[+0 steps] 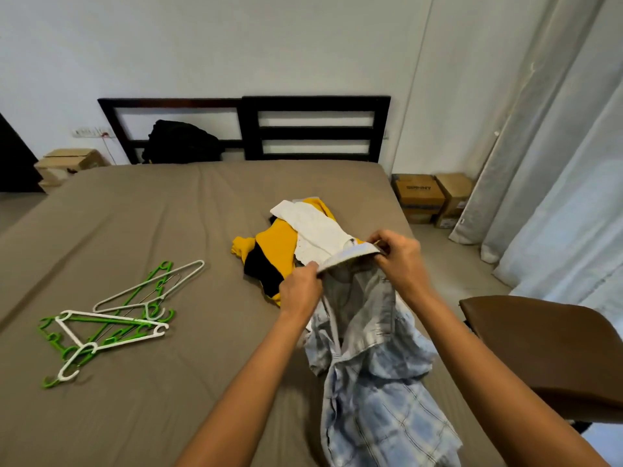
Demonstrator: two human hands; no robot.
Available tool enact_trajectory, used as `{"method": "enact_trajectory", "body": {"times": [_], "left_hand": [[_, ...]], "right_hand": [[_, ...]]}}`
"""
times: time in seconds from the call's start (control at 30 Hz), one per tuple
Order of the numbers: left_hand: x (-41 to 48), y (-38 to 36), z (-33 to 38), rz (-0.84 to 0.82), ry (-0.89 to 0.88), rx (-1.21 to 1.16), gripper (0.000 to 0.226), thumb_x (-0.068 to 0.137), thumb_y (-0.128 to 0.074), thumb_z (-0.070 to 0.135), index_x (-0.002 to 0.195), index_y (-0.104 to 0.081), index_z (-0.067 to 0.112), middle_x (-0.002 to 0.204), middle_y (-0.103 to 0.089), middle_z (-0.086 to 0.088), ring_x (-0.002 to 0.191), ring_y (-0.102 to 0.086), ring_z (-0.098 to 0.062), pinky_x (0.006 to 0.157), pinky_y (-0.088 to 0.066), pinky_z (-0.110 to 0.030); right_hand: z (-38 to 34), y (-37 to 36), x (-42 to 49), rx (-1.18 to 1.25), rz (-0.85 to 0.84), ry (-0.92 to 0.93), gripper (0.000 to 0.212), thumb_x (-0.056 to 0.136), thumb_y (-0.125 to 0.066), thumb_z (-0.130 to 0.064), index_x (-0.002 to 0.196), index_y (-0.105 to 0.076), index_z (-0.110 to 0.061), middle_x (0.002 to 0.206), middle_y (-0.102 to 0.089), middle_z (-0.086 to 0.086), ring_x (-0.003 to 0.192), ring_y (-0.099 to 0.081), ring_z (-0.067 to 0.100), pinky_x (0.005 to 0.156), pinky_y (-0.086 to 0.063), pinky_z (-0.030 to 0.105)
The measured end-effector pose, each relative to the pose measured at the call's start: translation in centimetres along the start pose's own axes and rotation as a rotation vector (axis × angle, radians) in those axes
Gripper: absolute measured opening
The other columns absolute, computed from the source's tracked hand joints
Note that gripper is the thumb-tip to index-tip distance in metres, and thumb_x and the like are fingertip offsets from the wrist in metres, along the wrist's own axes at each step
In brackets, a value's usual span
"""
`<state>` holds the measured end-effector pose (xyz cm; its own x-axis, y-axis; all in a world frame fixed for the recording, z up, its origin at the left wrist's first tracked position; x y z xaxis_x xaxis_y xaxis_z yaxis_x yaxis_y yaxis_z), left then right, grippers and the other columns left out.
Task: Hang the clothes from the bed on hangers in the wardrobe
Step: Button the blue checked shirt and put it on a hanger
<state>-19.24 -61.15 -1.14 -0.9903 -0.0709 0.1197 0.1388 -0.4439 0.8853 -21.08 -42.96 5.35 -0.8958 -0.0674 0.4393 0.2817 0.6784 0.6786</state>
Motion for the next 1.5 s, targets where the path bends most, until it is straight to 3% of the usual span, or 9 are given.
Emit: {"method": "enact_trajectory", "body": {"times": [0.17,0.27,0.37,0.53,0.67,0.8,1.1,1.3,1.5], "left_hand": [[1.1,3.0,-1.3,0.048,0.057,-0.251,0.041,0.094,-0.040,0.005,0.135,-0.045,0.006,0.106,-0.060,-0.024,0.094,-0.056,-0.040,0.064,-0.036,-0.037],[1.0,2.0,-1.2,-0.109,0.071,-0.388,0.023,0.093,-0.039,0.010,0.092,-0.062,0.006,0.089,-0.060,-0.019,0.083,-0.052,-0.036,0.061,-0.032,-0.036],[0.0,1.8,-1.5,-0.152,0.164,-0.535,0.038,0.093,-0.043,0.022,0.058,-0.029,0.015,0.058,-0.032,-0.004,0.057,-0.031,-0.020,0.053,-0.018,-0.035],[-0.7,4.4,0.6,-0.098,0.011,-0.718,0.023,0.095,-0.051,0.032,0.082,-0.057,0.015,0.105,-0.039,-0.001,0.095,-0.043,-0.013,0.080,-0.034,-0.024],[-2.8,5.0,2.8,-0.360,-0.183,-0.517,0.048,0.094,-0.049,0.042,0.133,-0.040,0.016,0.119,-0.041,0.001,0.111,-0.038,-0.008,0.097,-0.034,-0.025],[-5.4,5.4,4.1,-0.557,-0.240,-0.078,0.079,0.083,-0.066,0.046,0.134,-0.022,0.004,0.115,-0.042,-0.003,0.102,-0.043,-0.015,0.083,-0.041,-0.027],[-12.3,18.9,8.4,-0.330,-0.291,-0.085,0.066,0.059,-0.057,0.080,0.097,-0.067,0.028,0.099,-0.068,0.006,0.091,-0.064,-0.014,0.083,-0.053,-0.033],[-12.9,29.3,10.0,0.204,-0.293,-0.394,0.067,0.054,-0.074,0.070,0.092,-0.062,0.016,0.086,-0.067,0.002,0.076,-0.061,-0.010,0.069,-0.050,-0.028],[-5.3,20.9,4.5,-0.111,-0.179,0.012,0.048,0.073,-0.077,0.040,0.106,-0.060,0.009,0.102,-0.062,-0.005,0.091,-0.057,-0.019,0.073,-0.043,-0.029]], "right_hand": [[7.2,-2.3,-4.6,-0.558,-0.405,-0.341,0.017,0.093,-0.048,-0.013,0.104,-0.058,-0.005,0.102,-0.064,0.017,0.093,-0.059,0.034,0.067,-0.039,0.034],[9.3,-2.9,-7.0,-0.188,-0.472,-0.638,0.013,0.094,-0.042,-0.005,0.090,-0.053,0.000,0.084,-0.056,0.017,0.076,-0.052,0.029,0.066,-0.038,0.031],[9.4,-1.4,-6.5,0.328,-0.250,-0.874,0.017,0.090,-0.039,0.001,0.087,-0.055,-0.004,0.085,-0.056,0.018,0.076,-0.054,0.029,0.062,-0.052,0.039],[5.1,6.5,-4.4,0.474,0.430,-0.521,0.032,0.080,-0.043,0.008,0.099,-0.062,-0.009,0.097,-0.061,0.007,0.087,-0.055,0.018,0.066,-0.047,0.015],[4.7,6.2,-4.0,0.183,0.142,-0.495,0.031,0.086,-0.045,-0.003,0.115,-0.056,-0.010,0.110,-0.058,0.015,0.099,-0.055,0.032,0.077,-0.048,0.036],[3.3,5.8,-6.8,0.757,-0.104,-0.792,0.019,0.094,-0.044,-0.014,0.105,-0.058,-0.007,0.095,-0.062,0.018,0.080,-0.063,0.031,0.060,-0.056,0.041],[-1.8,16.7,-9.1,0.658,0.149,-0.501,0.032,0.085,-0.037,0.003,0.095,-0.062,-0.015,0.097,-0.063,0.014,0.099,-0.060,0.037,0.083,-0.054,0.049],[-12.3,24.2,-10.7,0.541,0.749,-0.035,0.021,0.083,-0.048,-0.018,0.100,-0.054,-0.008,0.099,-0.050,0.007,0.080,-0.042,0.005,0.076,-0.036,0.006],[-6.8,11.1,-3.9,0.189,0.108,-0.360,0.030,0.085,-0.052,-0.010,0.108,-0.056,0.008,0.114,-0.058,0.026,0.103,-0.054,0.039,0.085,-0.042,0.038]]}}
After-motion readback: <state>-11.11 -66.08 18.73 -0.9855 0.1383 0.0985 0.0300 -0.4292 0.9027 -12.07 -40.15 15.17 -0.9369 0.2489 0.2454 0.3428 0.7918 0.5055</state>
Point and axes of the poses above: each hand's wrist, its own x-axis towards the middle knuckle, its own y-axis out of the back of the hand, z = x × y, the point moved 8 cm from there along x, towards the middle knuckle
